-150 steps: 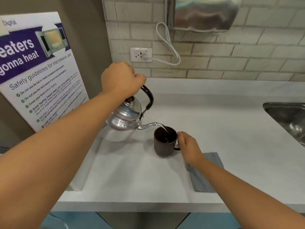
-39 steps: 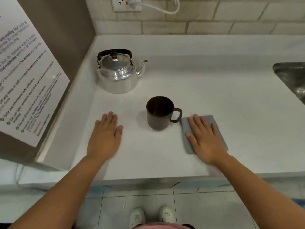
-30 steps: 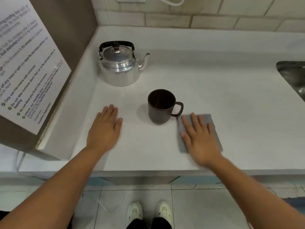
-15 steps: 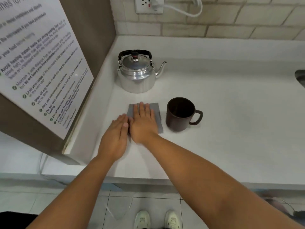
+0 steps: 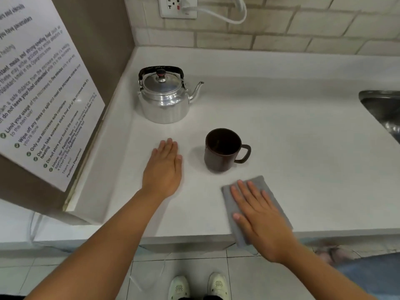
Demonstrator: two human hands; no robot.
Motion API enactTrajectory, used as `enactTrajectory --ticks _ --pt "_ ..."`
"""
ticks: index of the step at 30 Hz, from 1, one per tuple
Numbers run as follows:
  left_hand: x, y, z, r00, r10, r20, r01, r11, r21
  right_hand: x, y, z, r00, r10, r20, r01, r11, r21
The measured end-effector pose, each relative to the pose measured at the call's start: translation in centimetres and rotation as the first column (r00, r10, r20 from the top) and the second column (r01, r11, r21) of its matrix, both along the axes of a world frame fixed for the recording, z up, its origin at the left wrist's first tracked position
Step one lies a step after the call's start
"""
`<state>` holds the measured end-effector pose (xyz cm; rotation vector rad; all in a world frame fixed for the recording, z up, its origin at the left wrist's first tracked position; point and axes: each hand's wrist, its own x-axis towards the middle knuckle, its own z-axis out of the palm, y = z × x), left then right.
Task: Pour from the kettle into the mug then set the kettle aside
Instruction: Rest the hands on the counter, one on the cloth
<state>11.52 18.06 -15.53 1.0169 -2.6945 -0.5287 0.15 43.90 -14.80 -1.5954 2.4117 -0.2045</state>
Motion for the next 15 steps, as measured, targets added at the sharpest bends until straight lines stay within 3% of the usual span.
enactTrajectory --ticks 6,15 --pt "-1.0 0.3 -1.1 0.995 -0.027 0.098 0.035 0.997 -0.073 -6.2 0.9 0.1 0.979 -0.206 -0.008 0.206 0.978 0.038" --pt "-0.8 0.1 -1.1 0.993 -0.020 0.119 0.031 0.996 -0.085 -6.8 0.8 -0.5 0.982 -0.188 -0.022 0.189 0.982 0.008"
